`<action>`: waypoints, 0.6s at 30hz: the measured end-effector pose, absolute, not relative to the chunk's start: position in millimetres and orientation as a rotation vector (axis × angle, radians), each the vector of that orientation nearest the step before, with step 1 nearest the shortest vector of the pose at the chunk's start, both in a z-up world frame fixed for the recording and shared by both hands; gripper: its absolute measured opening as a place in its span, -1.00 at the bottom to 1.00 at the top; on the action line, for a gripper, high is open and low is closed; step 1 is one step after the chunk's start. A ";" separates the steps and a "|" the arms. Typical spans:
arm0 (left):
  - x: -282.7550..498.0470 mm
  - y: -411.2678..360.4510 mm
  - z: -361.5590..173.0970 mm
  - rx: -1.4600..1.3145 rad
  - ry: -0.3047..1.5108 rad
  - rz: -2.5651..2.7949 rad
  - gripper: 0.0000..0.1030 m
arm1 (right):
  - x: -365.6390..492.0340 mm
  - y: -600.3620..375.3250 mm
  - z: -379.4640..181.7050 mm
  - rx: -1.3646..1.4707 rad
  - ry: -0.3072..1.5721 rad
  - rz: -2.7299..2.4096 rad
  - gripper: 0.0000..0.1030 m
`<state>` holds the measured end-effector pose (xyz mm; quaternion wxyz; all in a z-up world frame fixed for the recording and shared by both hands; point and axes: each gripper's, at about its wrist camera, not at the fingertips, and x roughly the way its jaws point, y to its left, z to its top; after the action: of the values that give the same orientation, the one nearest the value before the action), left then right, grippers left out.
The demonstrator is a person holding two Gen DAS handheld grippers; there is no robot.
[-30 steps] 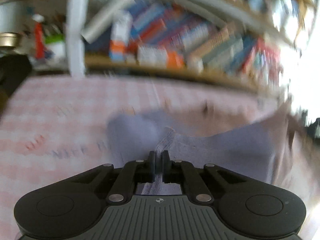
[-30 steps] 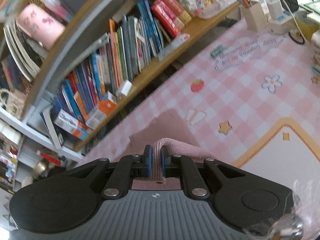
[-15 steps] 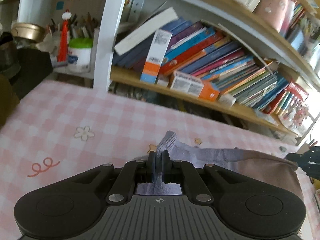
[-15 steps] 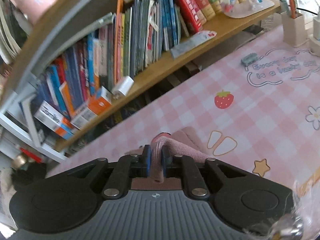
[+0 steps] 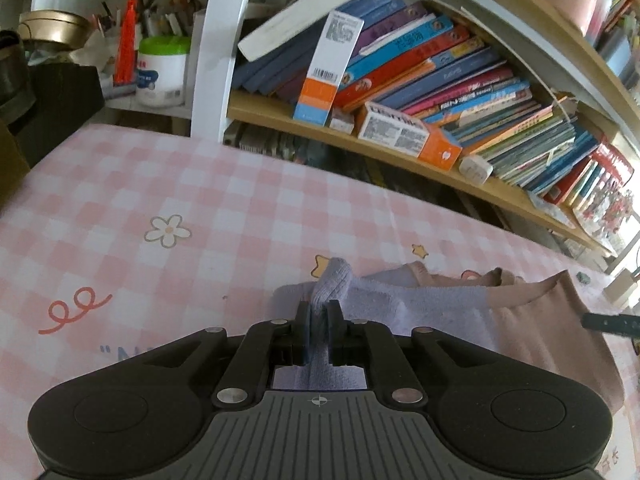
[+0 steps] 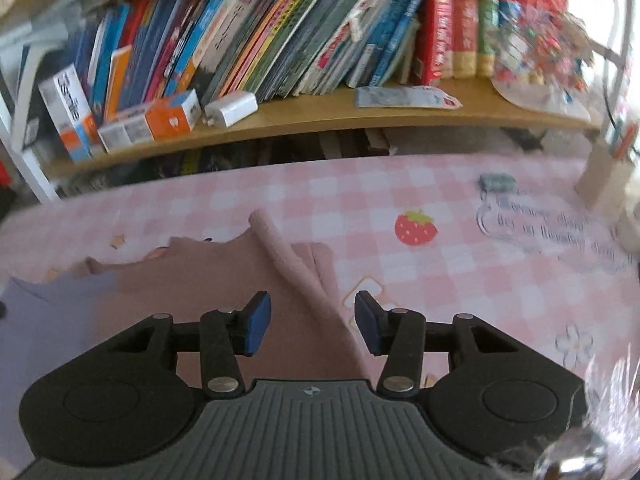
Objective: Fold clothes
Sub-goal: 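Lay the folded hem down and open both grippers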
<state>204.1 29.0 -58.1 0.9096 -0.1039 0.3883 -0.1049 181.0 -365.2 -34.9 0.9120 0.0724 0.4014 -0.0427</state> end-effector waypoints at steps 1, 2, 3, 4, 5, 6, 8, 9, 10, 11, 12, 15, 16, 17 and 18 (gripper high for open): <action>204.8 29.2 -59.1 -0.213 0.804 -0.218 -0.84 | 186.6 -362.3 -36.4 0.118 0.827 -0.079 -0.13; 205.4 29.7 -60.3 -0.213 0.807 -0.220 -0.84 | 192.2 -359.3 -37.9 0.087 0.826 -0.070 -0.13; 206.2 30.1 -61.4 -0.214 0.809 -0.224 -0.84 | 197.4 -355.3 -39.3 0.053 0.824 -0.058 -0.13; 206.5 30.0 -61.7 -0.213 0.806 -0.232 -0.89 | 202.4 -350.9 -40.6 0.018 0.823 -0.048 -0.16; 206.8 29.9 -61.8 -0.210 0.803 -0.240 -0.89 | 206.5 -347.6 -42.2 -0.010 0.824 -0.043 -0.30; 206.8 29.0 -60.6 -0.200 0.797 -0.246 -0.90 | 209.9 -344.6 -43.4 -0.034 0.823 -0.038 -0.53; 202.9 29.7 -51.8 -0.206 0.764 -0.254 -0.91 | 204.4 -345.4 -35.8 -0.017 0.786 -0.044 -0.90; 199.6 30.8 -46.0 -0.216 0.739 -0.258 -0.91 | 201.7 -345.8 -31.9 -0.008 0.767 -0.047 -0.90; 199.1 31.6 -43.9 -0.225 0.728 -0.253 -0.91 | 198.7 -346.5 -28.1 0.003 0.748 -0.051 -0.90; 199.3 32.2 -42.9 -0.235 0.721 -0.247 -0.91 | 193.7 -350.6 -23.6 0.040 0.727 -0.068 -0.90; 199.6 32.8 -41.8 -0.244 0.714 -0.240 -0.91 | 189.0 -354.8 -19.6 0.077 0.707 -0.085 -0.90; 210.9 29.2 -52.4 -0.243 0.746 -0.220 -0.90 | 196.9 -362.7 -32.8 0.151 0.751 -0.129 -0.90; 216.8 26.0 -59.2 -0.230 0.769 -0.215 -0.90 | 202.3 -361.7 -41.0 0.147 0.785 -0.138 -0.90; 220.6 23.4 -65.1 -0.211 0.785 -0.213 -0.89 | 206.7 -361.3 -47.4 0.138 0.810 -0.147 -0.89; 222.2 20.9 -70.2 -0.187 0.798 -0.207 -0.84 | 209.0 -360.9 -51.8 0.130 0.822 -0.160 -0.85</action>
<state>222.2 20.9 -70.2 0.9119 -0.0906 0.3874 -0.1007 209.0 -360.9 -51.8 0.9116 0.0630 0.3988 -0.0774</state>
